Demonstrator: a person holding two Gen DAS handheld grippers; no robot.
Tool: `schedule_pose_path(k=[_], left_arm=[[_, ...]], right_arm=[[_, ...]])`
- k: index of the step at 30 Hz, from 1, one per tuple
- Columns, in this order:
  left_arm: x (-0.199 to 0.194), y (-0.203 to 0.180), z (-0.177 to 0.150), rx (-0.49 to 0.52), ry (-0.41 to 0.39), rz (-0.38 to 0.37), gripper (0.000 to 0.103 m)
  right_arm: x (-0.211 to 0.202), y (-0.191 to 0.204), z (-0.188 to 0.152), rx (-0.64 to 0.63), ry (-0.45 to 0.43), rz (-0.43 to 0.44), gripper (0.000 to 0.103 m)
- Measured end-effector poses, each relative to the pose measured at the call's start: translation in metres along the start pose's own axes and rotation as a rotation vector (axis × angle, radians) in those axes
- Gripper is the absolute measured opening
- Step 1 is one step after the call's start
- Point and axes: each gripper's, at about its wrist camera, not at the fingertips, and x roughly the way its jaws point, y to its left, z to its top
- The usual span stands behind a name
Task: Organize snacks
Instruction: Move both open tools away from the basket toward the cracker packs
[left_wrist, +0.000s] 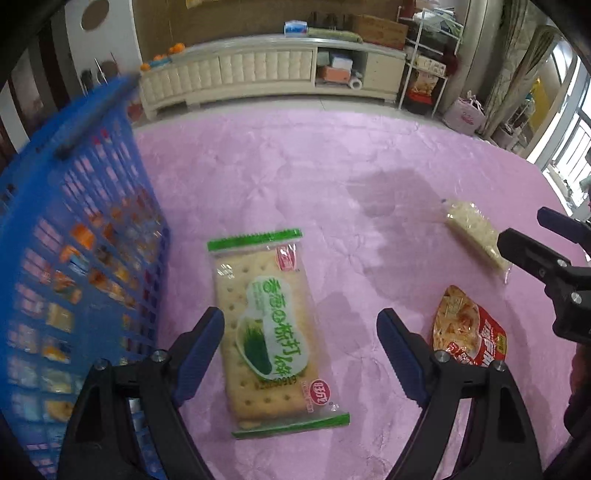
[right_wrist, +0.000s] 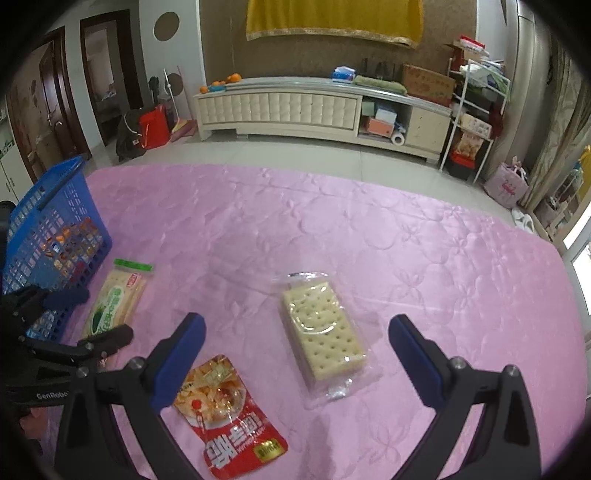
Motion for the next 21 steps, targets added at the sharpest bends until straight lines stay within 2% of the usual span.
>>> schedule_pose_path(k=[9, 12, 15, 18, 21], left_arm=[[0.012, -0.003, 0.004, -0.038, 0.010, 0.059, 0.083], [0.009, -0.002, 0.001, -0.076, 0.005, 0.016, 0.083], [0.006, -0.015, 0.000, -0.038, 0.004, -0.051, 0.083], [0.007, -0.025, 0.000, 0.000, 0.004, -0.044, 0.083], [0.003, -0.020, 0.002, -0.031, 0.009, -0.081, 0.083]], right_arm=[[0.005, -0.006, 0.001, -0.017, 0.025, 0.001, 0.101], [0.003, -0.014, 0.001, -0.005, 0.024, -0.002, 0.101], [0.003, -0.026, 0.002, 0.025, 0.019, 0.003, 0.101], [0.007, -0.031, 0.004, 0.045, 0.020, 0.007, 0.101], [0.012, -0.032, 0.005, 0.050, 0.029, 0.010, 0.101]])
